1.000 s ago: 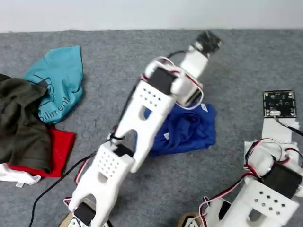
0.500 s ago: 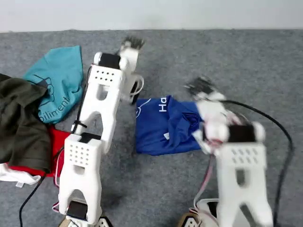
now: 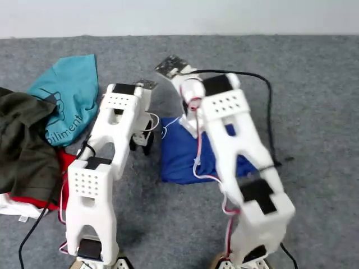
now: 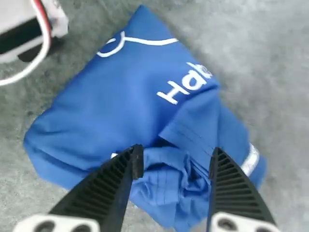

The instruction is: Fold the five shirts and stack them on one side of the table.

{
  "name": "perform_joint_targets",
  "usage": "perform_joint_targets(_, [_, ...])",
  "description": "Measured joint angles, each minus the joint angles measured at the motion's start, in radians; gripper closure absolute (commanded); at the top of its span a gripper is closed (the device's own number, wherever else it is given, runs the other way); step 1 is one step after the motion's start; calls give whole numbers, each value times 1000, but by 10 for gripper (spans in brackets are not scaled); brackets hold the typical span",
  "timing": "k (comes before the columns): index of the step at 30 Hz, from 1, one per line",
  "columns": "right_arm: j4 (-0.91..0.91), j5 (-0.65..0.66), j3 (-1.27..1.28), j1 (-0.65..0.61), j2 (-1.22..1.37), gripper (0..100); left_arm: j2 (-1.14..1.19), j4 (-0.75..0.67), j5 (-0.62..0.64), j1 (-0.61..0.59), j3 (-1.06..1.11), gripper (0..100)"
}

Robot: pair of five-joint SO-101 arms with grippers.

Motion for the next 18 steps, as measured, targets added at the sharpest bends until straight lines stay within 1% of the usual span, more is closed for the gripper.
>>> perform_joint_targets(3, [35, 0, -54, 2, 97, 768, -2, -14, 63, -44, 0, 867])
perform_joint_targets(7, [66, 0, -66, 14, 161, 769, -6, -35, 84, -104, 3, 867])
perform_joint_targets(12, [84, 0, -71, 60, 173, 769, -6, -43, 89, -110, 5, 867])
perform_joint_targets(18, [86, 0, -46, 141, 183, 769, -32, -115, 103, -110, 74, 867])
